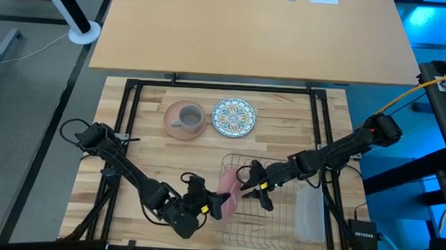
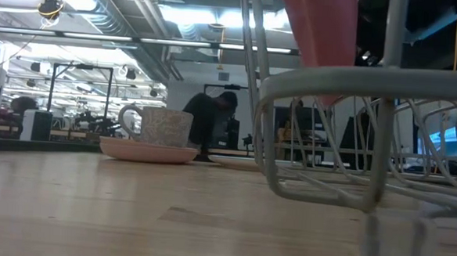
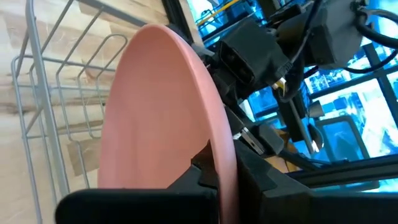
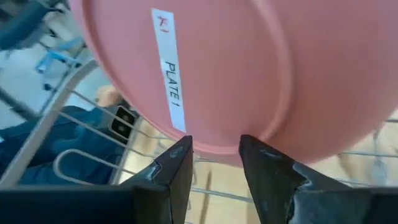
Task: Sort dishes
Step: Put the pink plate into the dish rack
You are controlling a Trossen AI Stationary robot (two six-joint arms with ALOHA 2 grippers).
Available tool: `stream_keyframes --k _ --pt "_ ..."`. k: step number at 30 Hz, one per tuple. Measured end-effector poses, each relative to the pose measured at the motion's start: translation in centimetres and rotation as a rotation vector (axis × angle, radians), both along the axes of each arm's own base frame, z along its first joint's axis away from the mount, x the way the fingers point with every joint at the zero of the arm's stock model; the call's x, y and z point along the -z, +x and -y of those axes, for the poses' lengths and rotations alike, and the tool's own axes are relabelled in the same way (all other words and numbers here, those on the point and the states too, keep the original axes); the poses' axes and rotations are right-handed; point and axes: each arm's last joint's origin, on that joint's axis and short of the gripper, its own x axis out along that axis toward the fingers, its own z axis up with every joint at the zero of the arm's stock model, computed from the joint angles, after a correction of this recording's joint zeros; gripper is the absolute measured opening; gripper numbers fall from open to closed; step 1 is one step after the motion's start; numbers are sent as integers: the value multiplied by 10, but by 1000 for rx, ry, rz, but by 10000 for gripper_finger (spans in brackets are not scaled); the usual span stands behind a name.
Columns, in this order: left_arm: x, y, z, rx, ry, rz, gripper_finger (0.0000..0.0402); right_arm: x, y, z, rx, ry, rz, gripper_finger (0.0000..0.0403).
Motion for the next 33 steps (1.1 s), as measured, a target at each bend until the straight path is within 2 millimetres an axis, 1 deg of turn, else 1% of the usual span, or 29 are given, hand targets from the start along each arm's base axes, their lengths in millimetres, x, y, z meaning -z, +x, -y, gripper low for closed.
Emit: stream_keyframes --k 5,10,14,19,24,29,33 --pt "3 7 -6 31 -40 -18 24 2 -1 2 32 -36 -19 143" --pt "10 14 -9 82 -104 -49 25 3 -2 3 48 -51 -25 143" --pt "10 15 -9 104 -121 -55 26 4 -2 3 54 -57 -24 143" --pt "10 13 -6 125 -98 -64 42 3 -1 3 54 -55 -18 143" --pt "10 13 -6 149 -33 -85 71 3 -1 3 52 -53 -17 143" --pt "10 15 -10 151 -11 -95 117 3 -2 3 54 -55 -20 143" --pt "11 19 -14 208 -13 -124 144 4 -2 3 54 -60 -33 143"
